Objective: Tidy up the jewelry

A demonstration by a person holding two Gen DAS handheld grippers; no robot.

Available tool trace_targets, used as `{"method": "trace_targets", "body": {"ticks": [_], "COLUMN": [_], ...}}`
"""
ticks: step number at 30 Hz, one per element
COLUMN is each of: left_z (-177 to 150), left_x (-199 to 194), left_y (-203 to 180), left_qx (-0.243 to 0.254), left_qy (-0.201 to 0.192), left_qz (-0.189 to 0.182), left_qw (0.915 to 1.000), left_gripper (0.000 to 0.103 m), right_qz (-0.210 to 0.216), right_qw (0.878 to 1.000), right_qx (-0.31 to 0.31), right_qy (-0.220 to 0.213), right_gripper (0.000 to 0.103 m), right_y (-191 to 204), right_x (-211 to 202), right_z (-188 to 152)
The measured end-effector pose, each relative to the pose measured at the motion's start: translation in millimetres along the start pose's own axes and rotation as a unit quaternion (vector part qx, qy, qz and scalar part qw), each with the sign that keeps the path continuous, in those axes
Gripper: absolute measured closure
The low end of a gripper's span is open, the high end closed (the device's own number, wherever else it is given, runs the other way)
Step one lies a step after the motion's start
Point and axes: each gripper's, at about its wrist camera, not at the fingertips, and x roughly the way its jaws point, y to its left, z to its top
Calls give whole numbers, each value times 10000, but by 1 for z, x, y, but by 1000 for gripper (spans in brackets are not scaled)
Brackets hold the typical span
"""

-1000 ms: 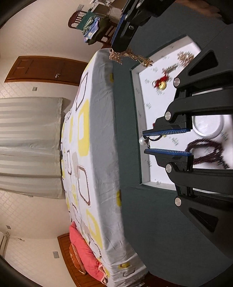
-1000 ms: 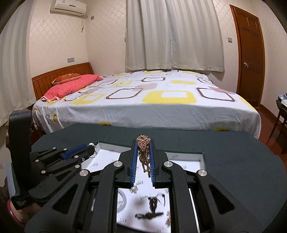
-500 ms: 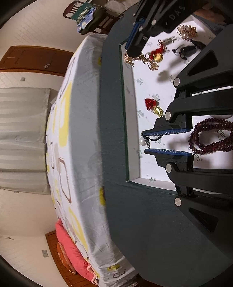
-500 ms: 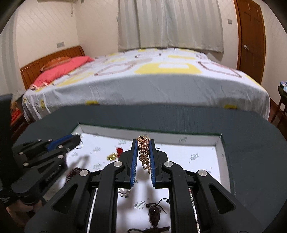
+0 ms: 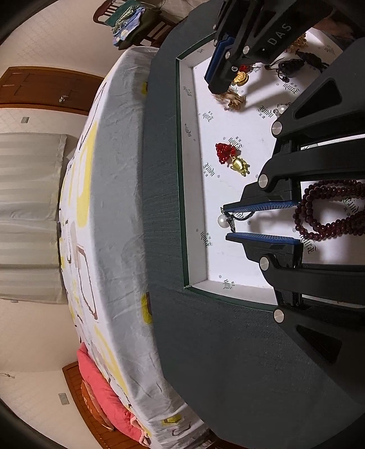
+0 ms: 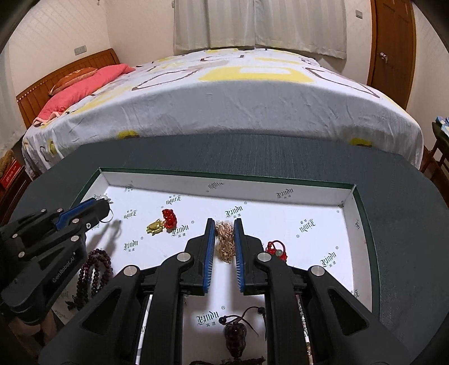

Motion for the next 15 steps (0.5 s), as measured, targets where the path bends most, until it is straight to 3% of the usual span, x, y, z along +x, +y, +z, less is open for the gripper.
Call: {"method": "trace_targets", "body": {"ticks": [3, 6, 8, 11, 15], "left_z": [0, 0, 0, -1, -1], "left_x": [2, 3, 2, -1, -3], "left_y": [0, -2, -2, -2, -1], "left_qx": [-2, 51, 60, 37, 30], "left_qy": [78, 130, 108, 63, 31], "left_qz": [-15, -12, 6, 54, 104], "left_qw": [10000, 9999, 9999, 10000, 9999], "left_gripper": [87, 81, 67, 54, 44], "right_qz": [3, -3, -15, -25, -34], "right_qw": [10000, 10000, 10000, 10000, 9998], "right_qx": [-4, 3, -6, 13, 34], "right_qy": [44, 10, -51, -68, -180], "right_gripper": [87, 69, 67, 64, 52], "right_y": [-1, -1, -1, -2, -3], "right_x": [1, 0, -2, -3, -9], "right_z": [0, 0, 0, -1, -2]}}
